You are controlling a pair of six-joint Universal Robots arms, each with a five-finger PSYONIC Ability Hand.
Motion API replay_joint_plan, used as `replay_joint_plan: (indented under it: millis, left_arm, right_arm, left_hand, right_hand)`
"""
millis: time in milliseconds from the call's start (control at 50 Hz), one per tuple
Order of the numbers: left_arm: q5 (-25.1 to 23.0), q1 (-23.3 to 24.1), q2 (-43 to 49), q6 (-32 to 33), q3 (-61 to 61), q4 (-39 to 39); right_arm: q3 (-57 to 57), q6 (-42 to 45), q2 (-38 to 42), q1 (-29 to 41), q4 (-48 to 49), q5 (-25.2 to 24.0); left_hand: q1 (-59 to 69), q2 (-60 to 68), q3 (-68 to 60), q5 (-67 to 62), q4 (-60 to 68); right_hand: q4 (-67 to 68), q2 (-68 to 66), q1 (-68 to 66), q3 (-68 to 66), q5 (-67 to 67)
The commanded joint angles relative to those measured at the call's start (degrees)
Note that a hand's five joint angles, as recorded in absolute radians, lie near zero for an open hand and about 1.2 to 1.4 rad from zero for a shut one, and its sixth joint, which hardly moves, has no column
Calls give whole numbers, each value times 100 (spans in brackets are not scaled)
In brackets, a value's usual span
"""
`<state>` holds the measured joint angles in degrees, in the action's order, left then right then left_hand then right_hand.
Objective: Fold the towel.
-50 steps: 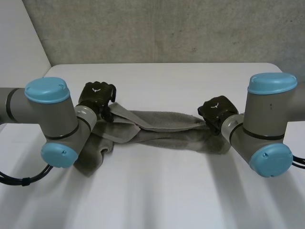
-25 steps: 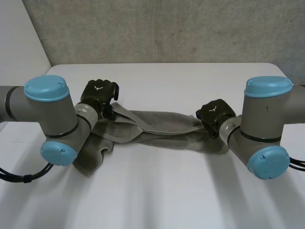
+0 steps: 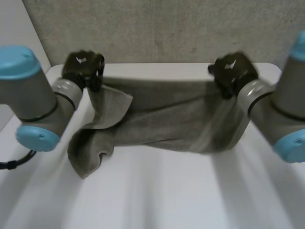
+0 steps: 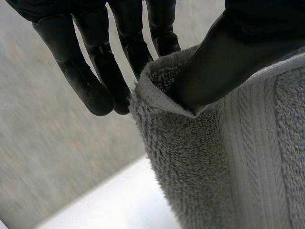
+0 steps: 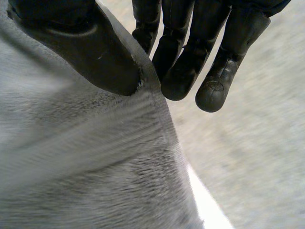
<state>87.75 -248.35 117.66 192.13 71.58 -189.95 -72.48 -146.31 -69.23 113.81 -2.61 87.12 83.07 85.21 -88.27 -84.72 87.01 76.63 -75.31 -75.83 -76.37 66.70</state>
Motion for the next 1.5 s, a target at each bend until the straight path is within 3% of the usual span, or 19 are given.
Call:
replay_joint_plan:
  millis: [20, 120, 240, 340, 400, 440, 540, 580, 600, 620, 640, 680, 800, 900, 1060, 1260, 1420, 1500]
  left_arm:
    - [-109, -21, -1017, 44, 199, 187]
    - [-434, -47, -1052, 106, 243, 644]
    - [-654, -231, -446, 387, 49, 1276]
    - [-575, -442, 519, 1054, -879, 1951]
    - [-566, -460, 759, 1081, -1260, 2076]
    - [-479, -451, 1161, 1107, -2161, 2190]
    - [-259, -434, 1391, 1029, -3794, 2042]
    - [-128, -390, 1400, 959, -4401, 1806]
    - [65, -364, 1392, 775, -4920, 1464]
    - [67, -363, 1391, 774, -4925, 1461]
    - [267, -363, 1348, 504, -5343, 1087]
    - [392, -363, 1312, 202, -5655, 767]
    - [112, -407, 1251, -141, -6156, 625]
    - [-266, -407, 1461, -62, -5832, 1151]
    - [-399, -451, 1699, 861, -4354, 1602]
    - [-785, -460, 1489, 1748, -1141, 812]
    - [-997, -460, 1137, 2478, 153, 494]
    - [-1005, -478, 1022, 2514, 401, 468]
  right_arm:
    - [181, 41, -908, -104, -800, -159]
    - [313, 76, -812, -157, -1706, -405]
    - [453, 637, -277, -166, -2033, -451]
    - [742, 1139, 214, -148, -1990, -406]
    - [1250, 1166, 715, -122, -1937, -328]
    - [1614, 1184, 937, -96, -1849, -213]
    - [2879, 1175, 1359, 1, -812, 385]
    - [3300, 1131, 1281, 45, 727, 840]
    - [3301, 1131, 1280, 45, 735, 842]
    - [3197, 1183, 1123, 36, 1614, 1025]
    - [3196, 1184, 1122, 36, 1623, 1027]
    - [2864, 1184, 466, 45, 2945, 1132]
    - [2756, 1193, 120, 36, 2414, 860]
    - [2459, 1131, 251, 27, 1116, 535]
    - [1300, 1175, 366, 19, 762, 412]
    - [-81, 1184, 804, 27, 709, 429]
    - [-898, 1149, 911, -60, 779, 420]
    - [-1285, 1122, 701, -96, 823, 420]
  left_hand:
    - [-307, -521, 827, 1472, -701]
    - [-307, -521, 827, 1472, -701]
    - [-307, -521, 827, 1472, -701]
    - [-307, -521, 827, 1472, -701]
    - [-307, -521, 827, 1472, -701]
    - [-307, -521, 827, 1472, -701]
    - [-307, -521, 827, 1472, -701]
    - [-307, -521, 827, 1472, -701]
    - [-307, -521, 827, 1472, -701]
    - [-307, -521, 827, 1472, -701]
    - [-307, -521, 827, 1472, -701]
    - [-307, -521, 827, 1472, -701]
    - [-307, -521, 827, 1472, -701]
    - [-307, -521, 827, 1472, -701]
    - [-307, -521, 827, 1472, -701]
    - [-307, -521, 827, 1472, -701]
    - [-307, -521, 827, 1472, -701]
    - [-307, -521, 827, 1472, -701]
  right_hand:
    - [337, -469, -417, -363, 330]
    - [337, -469, -417, -363, 330]
    - [337, -469, -417, -363, 330]
    - [337, -469, -417, -363, 330]
    - [337, -469, -417, -363, 330]
    - [337, -469, -417, -363, 330]
    - [337, -469, -417, -363, 330]
    - [337, -469, -417, -363, 330]
    - [337, -469, -417, -363, 330]
    - [337, -469, -417, -363, 330]
    - [337, -469, -417, -363, 330]
    - [337, -469, -417, -363, 330]
    - [337, -469, -417, -363, 330]
    - [337, -469, -417, -363, 330]
    - [337, -469, -417, -363, 330]
    - [337, -469, -417, -363, 330]
    - [337, -469, -417, -363, 330]
    - [337, -469, -417, -363, 330]
